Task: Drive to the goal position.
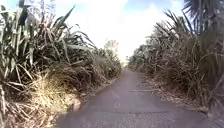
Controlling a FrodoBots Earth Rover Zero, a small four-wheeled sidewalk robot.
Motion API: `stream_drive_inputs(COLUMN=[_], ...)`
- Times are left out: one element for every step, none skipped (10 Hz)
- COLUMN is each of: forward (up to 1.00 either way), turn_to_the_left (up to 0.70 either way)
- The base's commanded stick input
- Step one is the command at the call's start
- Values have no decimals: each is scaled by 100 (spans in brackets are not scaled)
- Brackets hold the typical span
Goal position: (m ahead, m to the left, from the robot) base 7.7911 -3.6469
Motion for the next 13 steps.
stream_drive_inputs(forward=[70, 70, 70, 70, 70, 70, 70, 70, 70, 70, 70, 70, 70], turn_to_the_left=[0, 0, 0, 0, 0, 0, 0, 0, 0, -10, -35, -35, -35])
